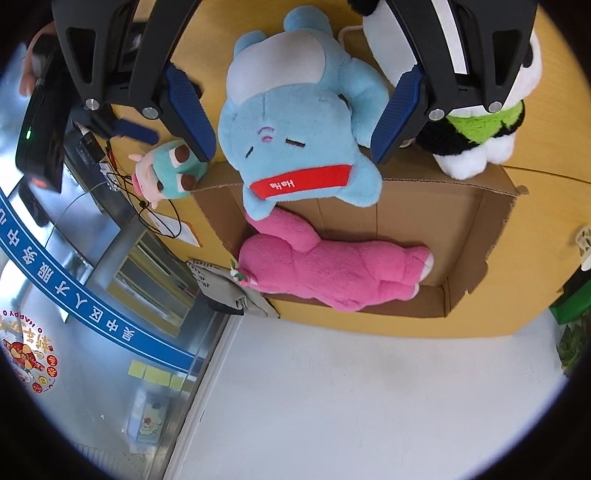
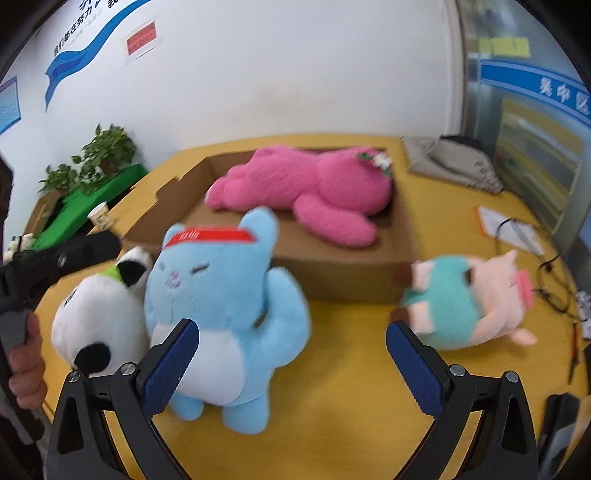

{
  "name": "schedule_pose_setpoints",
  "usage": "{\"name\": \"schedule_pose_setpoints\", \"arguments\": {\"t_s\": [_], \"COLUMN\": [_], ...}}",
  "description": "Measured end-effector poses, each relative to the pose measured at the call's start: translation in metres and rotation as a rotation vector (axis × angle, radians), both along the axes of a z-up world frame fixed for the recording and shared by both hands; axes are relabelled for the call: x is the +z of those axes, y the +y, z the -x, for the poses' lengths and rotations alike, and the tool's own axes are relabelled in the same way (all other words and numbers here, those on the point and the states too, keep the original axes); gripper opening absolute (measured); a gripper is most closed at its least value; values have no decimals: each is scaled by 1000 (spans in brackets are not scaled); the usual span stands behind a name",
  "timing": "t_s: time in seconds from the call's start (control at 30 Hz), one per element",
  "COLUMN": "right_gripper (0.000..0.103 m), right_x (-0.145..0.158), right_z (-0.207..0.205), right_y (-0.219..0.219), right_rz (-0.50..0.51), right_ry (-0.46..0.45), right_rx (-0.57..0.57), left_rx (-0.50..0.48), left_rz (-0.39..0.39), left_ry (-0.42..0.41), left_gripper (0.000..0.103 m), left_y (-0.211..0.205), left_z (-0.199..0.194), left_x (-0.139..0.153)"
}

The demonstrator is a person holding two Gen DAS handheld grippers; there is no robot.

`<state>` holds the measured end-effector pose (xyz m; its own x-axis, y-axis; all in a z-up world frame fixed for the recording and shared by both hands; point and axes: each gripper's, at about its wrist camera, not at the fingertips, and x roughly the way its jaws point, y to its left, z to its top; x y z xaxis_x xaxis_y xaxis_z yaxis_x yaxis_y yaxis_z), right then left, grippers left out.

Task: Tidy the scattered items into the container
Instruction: 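Move the left gripper to the light-blue cat plush with red headband, then close the left gripper on the light-blue cat plush's head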

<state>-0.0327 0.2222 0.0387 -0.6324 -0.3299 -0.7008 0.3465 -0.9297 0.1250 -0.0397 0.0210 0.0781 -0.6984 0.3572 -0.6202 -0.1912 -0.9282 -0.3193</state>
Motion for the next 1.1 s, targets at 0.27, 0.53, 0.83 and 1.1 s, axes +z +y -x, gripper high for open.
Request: {"name": "schedule_pose_setpoints", "arguments": {"t_s": [0.27, 0.53, 0.83, 1.1], "right_gripper": [103, 103, 103, 76], "right_x": [-42, -46, -63, -56], "right_z": [-3, -5, -6, -22], "right_y": [-30, -56, -83, -79], "right_rz": [45, 35, -67, -58], "right_ry": [-38, 23, 74, 86], "right_rx": [103, 180, 196, 220], "left_rx": [-55, -85, -98, -96], "left_rz": [-81, -111, -68, -68], "left_ry": [-105, -151, -211, -212], "left_gripper": [86, 85, 72, 60], "left_y": [3, 0, 6, 7], "left_z": [29, 46, 48, 42], "left_x": [-42, -55, -59, -49]}}
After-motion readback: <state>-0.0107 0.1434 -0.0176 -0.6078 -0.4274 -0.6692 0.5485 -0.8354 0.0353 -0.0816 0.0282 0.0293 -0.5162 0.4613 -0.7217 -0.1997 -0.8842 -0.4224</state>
